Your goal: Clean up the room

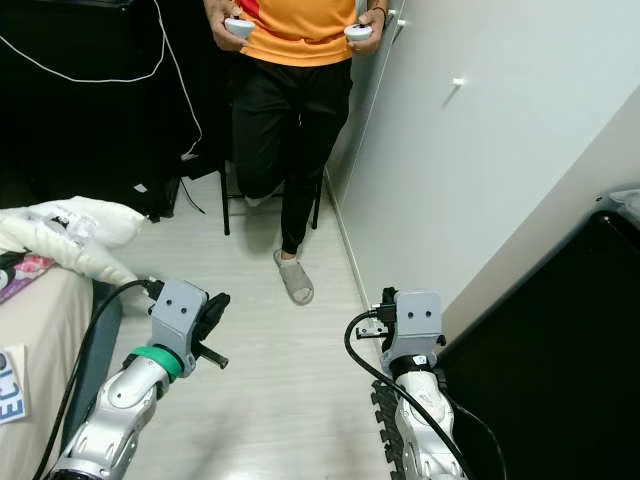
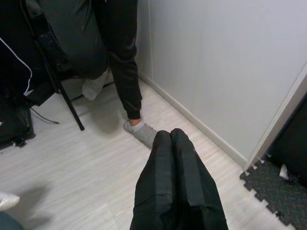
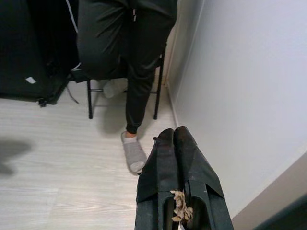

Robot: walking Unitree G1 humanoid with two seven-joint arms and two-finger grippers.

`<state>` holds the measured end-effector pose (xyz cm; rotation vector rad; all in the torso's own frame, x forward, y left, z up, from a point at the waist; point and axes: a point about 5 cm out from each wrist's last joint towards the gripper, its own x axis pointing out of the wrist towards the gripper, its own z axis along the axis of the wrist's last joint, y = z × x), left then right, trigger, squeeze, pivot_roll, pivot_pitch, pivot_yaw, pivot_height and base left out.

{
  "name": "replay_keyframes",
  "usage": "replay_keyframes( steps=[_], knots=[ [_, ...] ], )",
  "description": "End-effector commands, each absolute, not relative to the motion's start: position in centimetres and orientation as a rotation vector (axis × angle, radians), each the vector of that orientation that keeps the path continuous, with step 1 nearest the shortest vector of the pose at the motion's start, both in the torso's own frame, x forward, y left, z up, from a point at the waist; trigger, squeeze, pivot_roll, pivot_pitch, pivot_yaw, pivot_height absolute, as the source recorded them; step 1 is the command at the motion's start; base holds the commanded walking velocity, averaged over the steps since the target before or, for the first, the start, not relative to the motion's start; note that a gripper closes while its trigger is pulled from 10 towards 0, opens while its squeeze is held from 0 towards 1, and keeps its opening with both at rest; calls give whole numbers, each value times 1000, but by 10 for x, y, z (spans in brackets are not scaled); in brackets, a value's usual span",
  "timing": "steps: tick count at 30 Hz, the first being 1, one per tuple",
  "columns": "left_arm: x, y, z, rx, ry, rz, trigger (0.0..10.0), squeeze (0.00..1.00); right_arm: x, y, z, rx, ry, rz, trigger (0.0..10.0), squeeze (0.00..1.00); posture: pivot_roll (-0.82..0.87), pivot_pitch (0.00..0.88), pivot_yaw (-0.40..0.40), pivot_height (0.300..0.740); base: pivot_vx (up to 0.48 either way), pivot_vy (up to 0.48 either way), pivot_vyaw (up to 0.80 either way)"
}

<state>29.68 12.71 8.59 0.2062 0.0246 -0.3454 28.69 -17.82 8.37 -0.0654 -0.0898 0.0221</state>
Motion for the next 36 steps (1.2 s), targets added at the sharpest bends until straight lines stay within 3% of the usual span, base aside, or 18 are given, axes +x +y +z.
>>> replay_keyframes(
  steps=[1, 10, 19, 36],
  knots=[
    [295, 126, 79, 207, 52, -353, 10000, 0, 285, -181, 78, -46, -67, 14, 10000, 0, -62, 44, -56, 740, 0, 0, 0],
    [293, 143, 63, 204, 139, -280, 10000, 0, 272, -199, 47, -86, 74, -39, 10000, 0, -54, 33, -50, 740, 0, 0, 0],
    [300, 152, 64, 254, 150, -302, 10000, 0, 285, -181, 55, -36, 24, -37, 10000, 0, -45, 28, 6, 740, 0, 0, 0],
    [306, 144, 70, 251, 115, -324, 10000, 0, 289, -174, 56, -26, 7, -25, 10000, 0, -44, 27, 12, 740, 0, 0, 0]
  ],
)
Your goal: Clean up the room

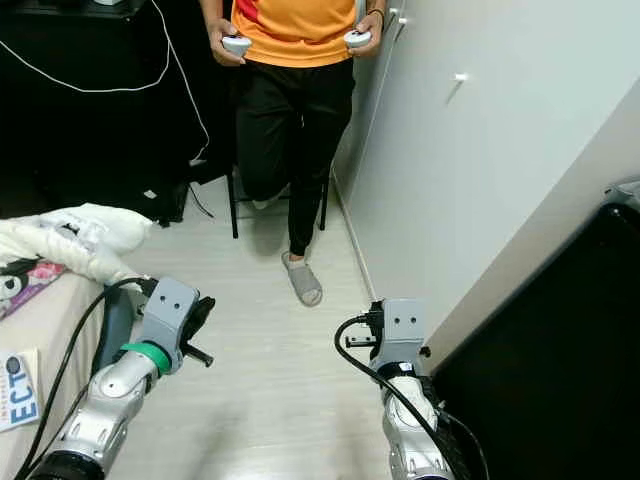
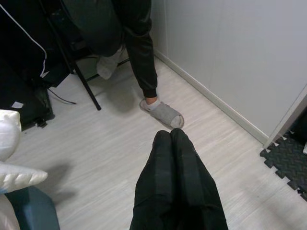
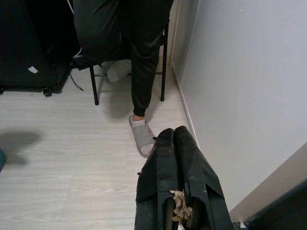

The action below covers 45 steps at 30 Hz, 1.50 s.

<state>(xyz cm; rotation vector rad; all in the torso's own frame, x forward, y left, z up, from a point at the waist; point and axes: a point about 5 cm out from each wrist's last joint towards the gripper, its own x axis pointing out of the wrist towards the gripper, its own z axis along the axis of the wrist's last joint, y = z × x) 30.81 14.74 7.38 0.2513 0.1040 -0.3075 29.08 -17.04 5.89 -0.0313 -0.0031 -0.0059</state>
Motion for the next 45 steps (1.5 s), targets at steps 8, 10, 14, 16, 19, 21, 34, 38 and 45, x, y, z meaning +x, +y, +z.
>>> replay_keyframes(
  steps=[8, 10, 14, 16, 19, 21, 34, 38, 45],
  knots=[
    [306, 142, 70, 244, 111, -319, 10000, 0, 290, -173, 56, -30, 4, -17, 10000, 0, -45, 31, 3, 740, 0, 0, 0],
    [306, 142, 70, 242, 110, -317, 10000, 0, 290, -173, 56, -31, 3, -16, 10000, 0, -45, 31, 3, 740, 0, 0, 0],
    [306, 142, 69, 238, 107, -313, 10000, 0, 290, -174, 56, -34, 3, -14, 10000, 0, -45, 32, -1, 740, 0, 0, 0],
    [306, 142, 69, 237, 106, -312, 10000, 0, 290, -174, 56, -35, 3, -14, 10000, 0, -45, 32, -1, 740, 0, 0, 0],
    [306, 142, 69, 236, 106, -310, 10000, 0, 290, -174, 56, -35, 3, -14, 10000, 0, -45, 32, -1, 740, 0, 0, 0],
    [306, 142, 69, 237, 106, -309, 10000, 0, 290, -174, 56, -35, 3, -14, 10000, 0, -45, 32, -1, 740, 0, 0, 0],
    [306, 142, 69, 239, 106, -303, 10000, 0, 290, -173, 56, -40, 1, -8, 10000, 0, -45, 34, -4, 740, -178, 0, 0],
    [306, 142, 69, 238, 105, -303, 10000, 0, 291, -173, 57, -43, 1, -6, 10000, 0, -45, 34, -4, 740, -366, 0, 0],
    [306, 142, 69, 236, 104, -300, 10000, 0, 290, -174, 57, -45, 2, -6, 10000, 0, -45, 34, -8, 740, -387, 0, 0]
  ],
)
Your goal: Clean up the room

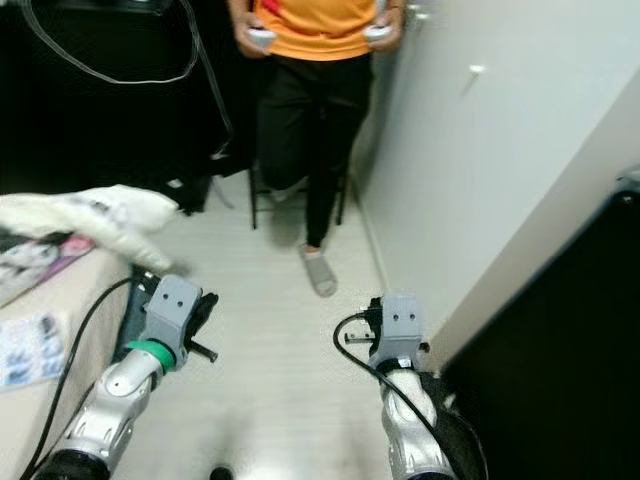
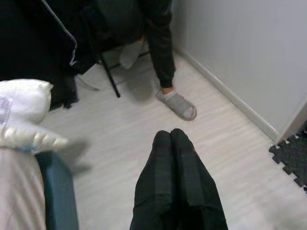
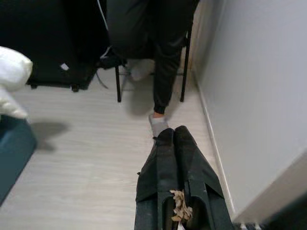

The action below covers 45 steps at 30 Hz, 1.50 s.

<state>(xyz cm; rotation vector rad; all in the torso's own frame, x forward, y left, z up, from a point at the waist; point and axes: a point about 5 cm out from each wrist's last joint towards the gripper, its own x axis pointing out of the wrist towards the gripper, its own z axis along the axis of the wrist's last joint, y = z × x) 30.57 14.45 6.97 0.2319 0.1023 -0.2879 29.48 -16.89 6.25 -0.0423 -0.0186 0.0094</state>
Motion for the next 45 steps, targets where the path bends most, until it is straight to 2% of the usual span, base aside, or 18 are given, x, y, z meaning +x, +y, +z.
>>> replay_keyframes(
  steps=[1, 17, 22, 37, 45],
  knots=[
    [306, 142, 69, 236, 104, -300, 10000, 0, 290, -174, 57, -45, 2, -6, 10000, 0, -45, 34, -8, 740, -386, 0, 0],
    [305, 141, 67, 234, 106, -293, 10000, 0, 291, -172, 56, -79, 9, 24, 10000, 0, -43, 37, -18, 740, -376, 0, 0],
    [304, 140, 66, 236, 110, -296, 10000, 0, 290, -171, 54, -85, 16, 36, 10000, 0, -43, 36, -21, 740, 0, 0, 0],
    [301, 137, 48, 284, 229, -313, 10000, 0, 282, -180, 39, -130, 85, 34, 10000, 0, -45, 36, -25, 740, 0, 0, 766],
    [294, 145, 30, 355, 301, -304, 10000, 0, 270, -192, 22, -167, 158, 11, 10000, 0, -56, 38, -26, 740, 0, 0, 800]
  ],
)
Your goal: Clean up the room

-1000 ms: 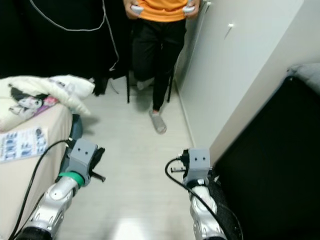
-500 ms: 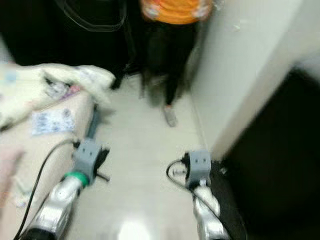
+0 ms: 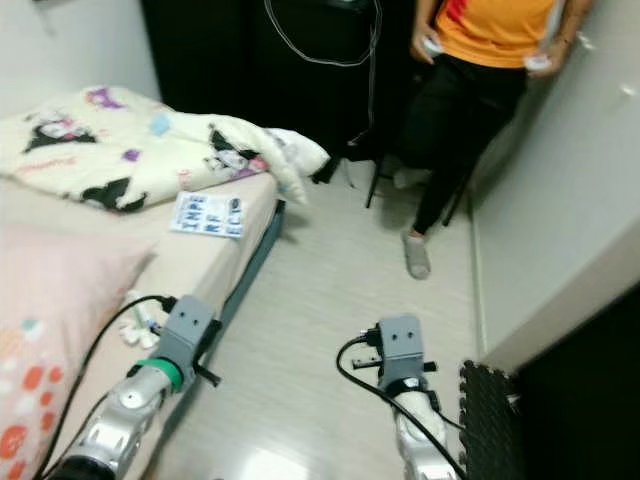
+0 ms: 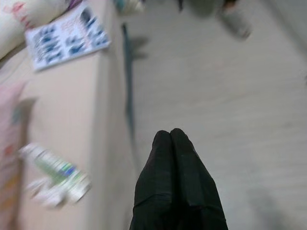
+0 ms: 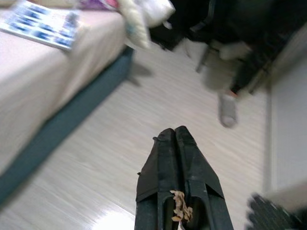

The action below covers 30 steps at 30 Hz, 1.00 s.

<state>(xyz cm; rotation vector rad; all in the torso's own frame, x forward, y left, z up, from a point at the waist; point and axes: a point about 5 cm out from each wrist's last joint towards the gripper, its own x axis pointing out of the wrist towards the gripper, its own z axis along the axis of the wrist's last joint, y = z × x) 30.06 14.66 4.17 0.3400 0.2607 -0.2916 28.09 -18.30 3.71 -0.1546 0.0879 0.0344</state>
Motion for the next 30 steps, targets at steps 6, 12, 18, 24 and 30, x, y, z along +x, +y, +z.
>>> replay_keyframes(
  steps=[6, 12, 18, 24, 30],
  knots=[
    [274, 166, -2, 412, 439, -315, 10000, 0, 251, -214, -6, -101, 315, -93, 10000, 0, -58, 36, -29, 740, 0, 0, 800],
    [269, 174, -10, 318, 501, -271, 10000, 0, 248, -212, -11, -80, 341, -105, 10000, 0, -61, 35, -27, 740, 0, 0, 800],
    [276, 163, -1, 327, 411, -317, 10000, 0, 258, -201, -3, -103, 278, -50, 10000, 0, -60, 35, -28, 740, 0, 0, 800],
    [279, 159, 2, 332, 384, -339, 10000, 0, 263, -199, 2, -95, 252, -44, 10000, 0, -60, 35, -28, 740, 0, 0, 797],
    [277, 159, 1, 338, 379, -351, 10000, 0, 262, -201, 0, -98, 266, -47, 10000, 0, -60, 35, -28, 740, 0, 0, 795]
  ],
)
